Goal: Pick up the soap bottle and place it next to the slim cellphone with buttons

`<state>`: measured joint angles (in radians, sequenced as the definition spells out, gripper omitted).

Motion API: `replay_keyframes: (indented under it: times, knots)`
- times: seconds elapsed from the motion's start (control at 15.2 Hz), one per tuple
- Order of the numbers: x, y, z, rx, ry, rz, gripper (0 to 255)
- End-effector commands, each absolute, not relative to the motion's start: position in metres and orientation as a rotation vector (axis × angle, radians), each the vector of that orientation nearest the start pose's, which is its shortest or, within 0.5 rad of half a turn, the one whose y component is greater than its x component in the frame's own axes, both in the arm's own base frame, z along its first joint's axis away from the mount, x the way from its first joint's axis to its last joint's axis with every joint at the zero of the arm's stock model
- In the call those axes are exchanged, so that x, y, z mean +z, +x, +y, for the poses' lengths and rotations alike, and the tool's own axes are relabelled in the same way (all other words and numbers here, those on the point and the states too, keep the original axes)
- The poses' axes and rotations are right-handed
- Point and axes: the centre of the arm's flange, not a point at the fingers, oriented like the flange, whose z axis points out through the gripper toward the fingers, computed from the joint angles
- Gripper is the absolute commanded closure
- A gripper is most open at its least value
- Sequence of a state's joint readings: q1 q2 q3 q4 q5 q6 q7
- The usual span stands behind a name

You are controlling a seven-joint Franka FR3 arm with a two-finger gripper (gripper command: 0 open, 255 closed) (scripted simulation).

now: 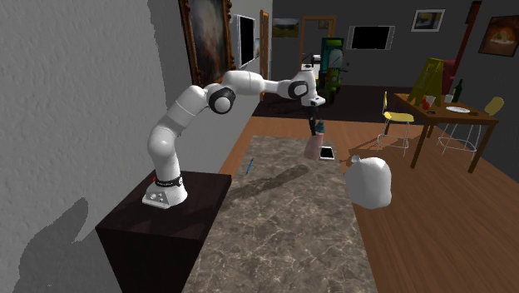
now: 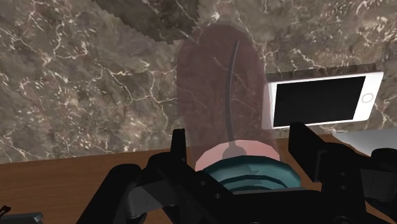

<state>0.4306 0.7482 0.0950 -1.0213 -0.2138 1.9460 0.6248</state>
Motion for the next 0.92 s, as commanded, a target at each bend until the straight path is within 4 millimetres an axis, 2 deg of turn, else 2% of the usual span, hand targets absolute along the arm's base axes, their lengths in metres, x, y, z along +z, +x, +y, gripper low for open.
replay_keyframes:
  times: [0.0, 0.33, 0.86]
  knots:
    - [0.415, 0.688, 0.354, -0.361, -3.142, 0.11, 255]
    - [0.385, 0.688, 0.354, -0.361, -3.142, 0.11, 255]
    - [0.385, 0.688, 0.354, -0.361, -3.142, 0.11, 255]
